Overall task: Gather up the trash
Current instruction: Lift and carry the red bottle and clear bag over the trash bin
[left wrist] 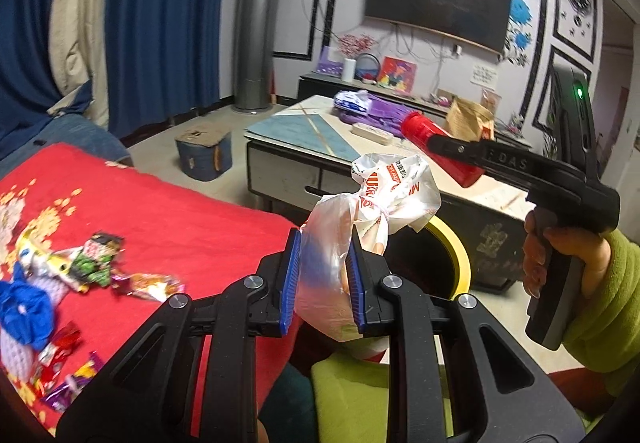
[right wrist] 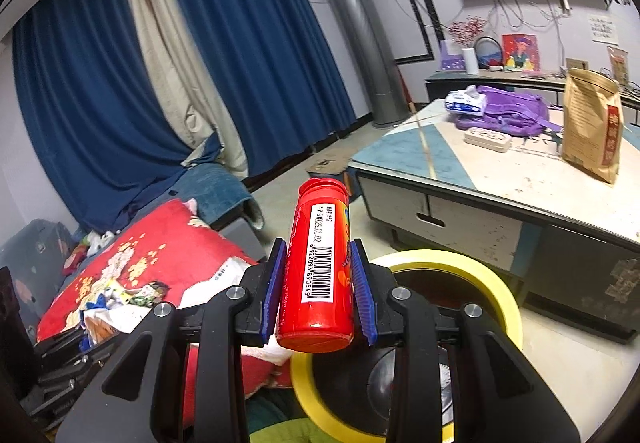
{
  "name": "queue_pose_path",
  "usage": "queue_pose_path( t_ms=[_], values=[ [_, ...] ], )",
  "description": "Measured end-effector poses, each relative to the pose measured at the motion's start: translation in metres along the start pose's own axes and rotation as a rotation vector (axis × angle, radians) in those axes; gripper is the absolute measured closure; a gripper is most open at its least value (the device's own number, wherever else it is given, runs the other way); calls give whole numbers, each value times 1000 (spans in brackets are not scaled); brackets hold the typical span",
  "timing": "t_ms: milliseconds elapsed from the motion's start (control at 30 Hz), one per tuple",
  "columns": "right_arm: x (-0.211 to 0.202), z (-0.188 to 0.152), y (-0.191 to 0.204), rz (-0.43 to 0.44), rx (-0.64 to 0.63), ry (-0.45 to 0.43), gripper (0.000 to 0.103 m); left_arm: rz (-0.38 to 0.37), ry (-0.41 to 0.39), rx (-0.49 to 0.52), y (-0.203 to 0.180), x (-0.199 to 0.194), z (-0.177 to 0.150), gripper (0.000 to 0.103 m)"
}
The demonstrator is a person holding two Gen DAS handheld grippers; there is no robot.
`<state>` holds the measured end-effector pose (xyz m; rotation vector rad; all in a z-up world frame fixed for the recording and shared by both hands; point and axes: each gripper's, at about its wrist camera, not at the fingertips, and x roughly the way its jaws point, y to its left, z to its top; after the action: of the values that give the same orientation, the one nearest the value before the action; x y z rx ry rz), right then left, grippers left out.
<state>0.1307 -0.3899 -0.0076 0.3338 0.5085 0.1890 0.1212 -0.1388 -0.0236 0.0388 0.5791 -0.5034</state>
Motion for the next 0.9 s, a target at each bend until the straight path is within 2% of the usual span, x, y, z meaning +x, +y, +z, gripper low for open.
queue_pose_path(
  t_ms=[267, 533, 900],
  values=[
    [6, -1, -20, -50, 33, 5, 72, -48, 44, 58, -24, 29, -3, 87],
    [18, -5, -33, -75, 49, 48, 72, -98, 104, 66, -36, 53, -6, 87],
    [36, -13, -45, -97, 75, 113, 72, -108, 160, 100, -51, 83, -4, 86]
  ],
)
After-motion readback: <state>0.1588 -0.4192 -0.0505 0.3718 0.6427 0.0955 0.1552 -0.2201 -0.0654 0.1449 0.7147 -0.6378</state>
